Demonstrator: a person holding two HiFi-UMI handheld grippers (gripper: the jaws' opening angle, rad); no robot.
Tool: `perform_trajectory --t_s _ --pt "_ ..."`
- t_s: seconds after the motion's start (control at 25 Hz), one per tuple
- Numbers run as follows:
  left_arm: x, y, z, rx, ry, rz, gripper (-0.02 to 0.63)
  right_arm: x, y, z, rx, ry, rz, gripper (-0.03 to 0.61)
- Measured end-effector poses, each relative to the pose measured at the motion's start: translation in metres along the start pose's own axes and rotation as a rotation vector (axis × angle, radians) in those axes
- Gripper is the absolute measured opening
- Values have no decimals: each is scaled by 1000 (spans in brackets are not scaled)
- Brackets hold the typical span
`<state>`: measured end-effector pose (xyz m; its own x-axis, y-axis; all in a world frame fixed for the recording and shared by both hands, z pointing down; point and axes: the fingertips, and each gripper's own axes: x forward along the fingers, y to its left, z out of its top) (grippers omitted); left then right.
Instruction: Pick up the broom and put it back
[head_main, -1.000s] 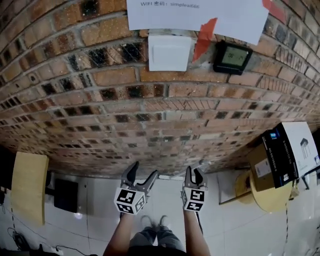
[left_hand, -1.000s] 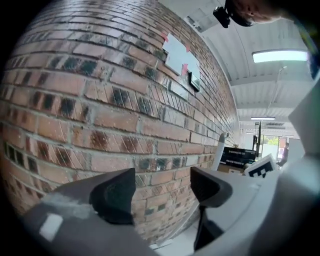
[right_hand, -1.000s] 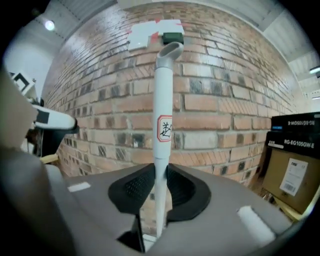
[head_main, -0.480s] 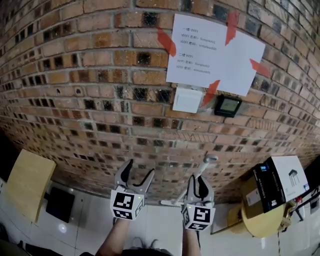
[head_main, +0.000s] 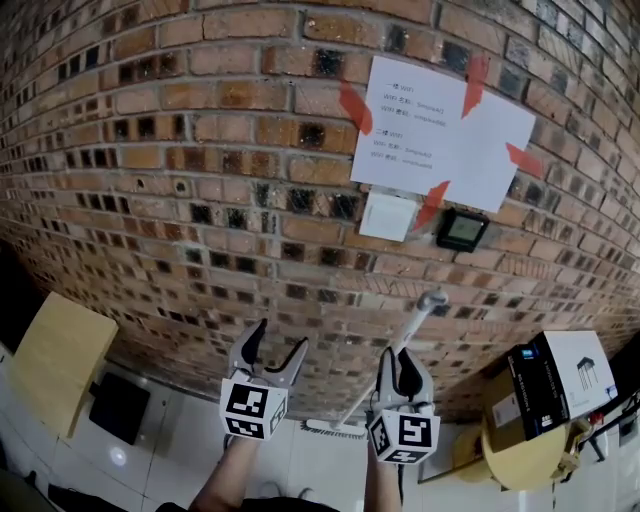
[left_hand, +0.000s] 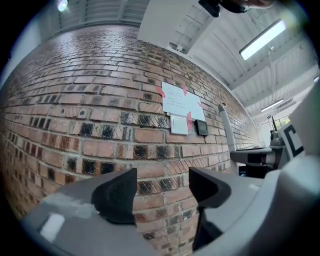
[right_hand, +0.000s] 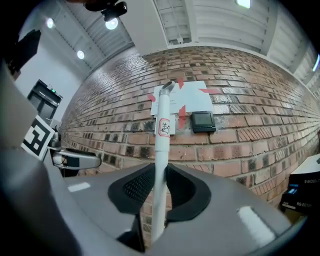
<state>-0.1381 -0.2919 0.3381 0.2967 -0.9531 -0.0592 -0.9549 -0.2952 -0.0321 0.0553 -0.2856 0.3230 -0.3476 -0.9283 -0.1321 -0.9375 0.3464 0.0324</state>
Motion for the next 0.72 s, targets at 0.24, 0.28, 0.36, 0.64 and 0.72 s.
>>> perform_trajectory --t_s 0.24,0.28,0.36,0.64,0.72 --pt "-1 7 3 3 -3 14 325 4 7 5 31 -13 20 80" --pt "-1 7 3 2 -3 15 325 4 8 6 32 -15 21 80" --pt "-1 5 3 2 -4 9 325 5 8 7 32 -18 21 80" --pt "1 -2 9 9 -23 -10 325 6 10 6 11 -22 24 80" --pt "2 -2 8 9 -22 -10 325 6 9 5 4 -21 22 80"
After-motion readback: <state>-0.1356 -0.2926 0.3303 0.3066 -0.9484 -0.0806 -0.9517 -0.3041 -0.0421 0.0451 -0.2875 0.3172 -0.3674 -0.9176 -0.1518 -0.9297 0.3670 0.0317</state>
